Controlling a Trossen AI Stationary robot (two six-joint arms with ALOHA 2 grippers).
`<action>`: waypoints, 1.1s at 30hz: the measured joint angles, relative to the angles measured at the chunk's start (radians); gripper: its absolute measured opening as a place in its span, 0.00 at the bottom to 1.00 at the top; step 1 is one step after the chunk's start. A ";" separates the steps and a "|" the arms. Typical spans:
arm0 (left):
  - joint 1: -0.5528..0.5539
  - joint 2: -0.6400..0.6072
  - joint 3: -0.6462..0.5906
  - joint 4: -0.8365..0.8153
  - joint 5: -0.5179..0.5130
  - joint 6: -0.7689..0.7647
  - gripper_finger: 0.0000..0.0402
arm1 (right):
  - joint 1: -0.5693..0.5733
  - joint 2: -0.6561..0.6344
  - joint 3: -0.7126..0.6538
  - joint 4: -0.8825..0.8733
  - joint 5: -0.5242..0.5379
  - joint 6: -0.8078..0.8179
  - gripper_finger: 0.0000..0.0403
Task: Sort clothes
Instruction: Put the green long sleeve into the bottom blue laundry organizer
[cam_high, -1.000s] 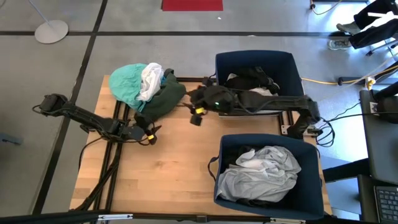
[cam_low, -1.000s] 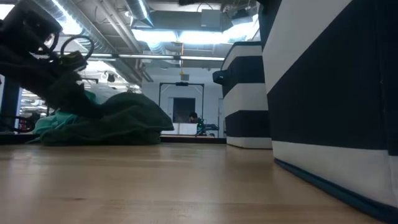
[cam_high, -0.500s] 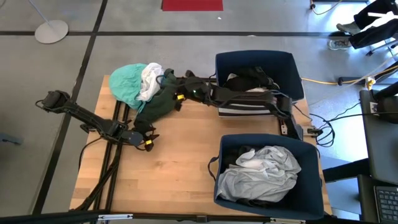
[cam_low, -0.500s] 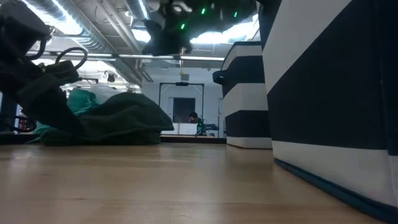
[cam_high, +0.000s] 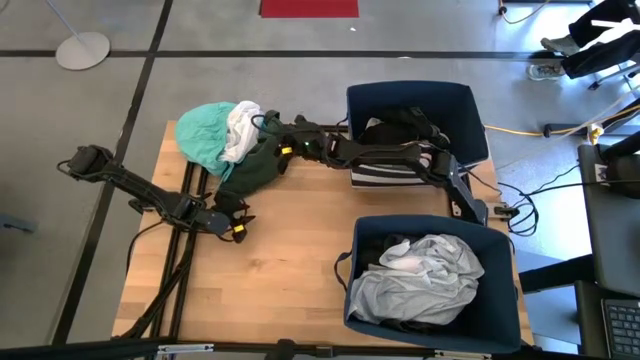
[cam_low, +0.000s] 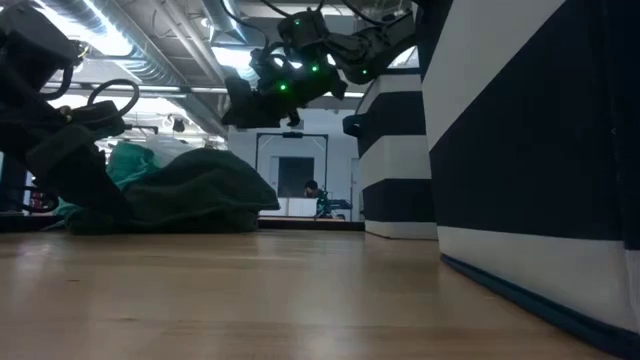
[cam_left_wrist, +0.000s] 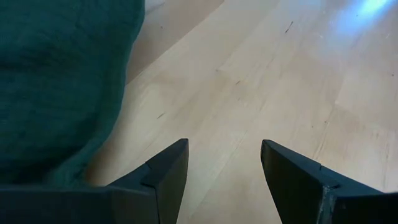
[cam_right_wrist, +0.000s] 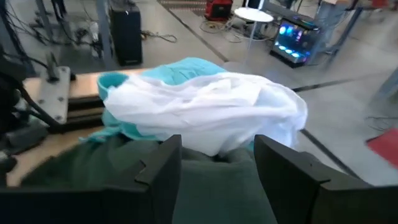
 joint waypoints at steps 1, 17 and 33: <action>0.000 0.000 0.000 0.001 -0.004 0.001 0.48 | -0.001 0.006 0.001 0.005 -0.013 0.008 0.50; 0.000 0.000 0.000 0.000 -0.015 -0.002 0.48 | 0.053 0.006 0.113 -0.080 -0.012 -0.089 0.50; 0.000 0.000 0.000 0.001 -0.015 -0.009 0.48 | 0.137 0.117 0.127 -0.065 0.104 -0.086 0.50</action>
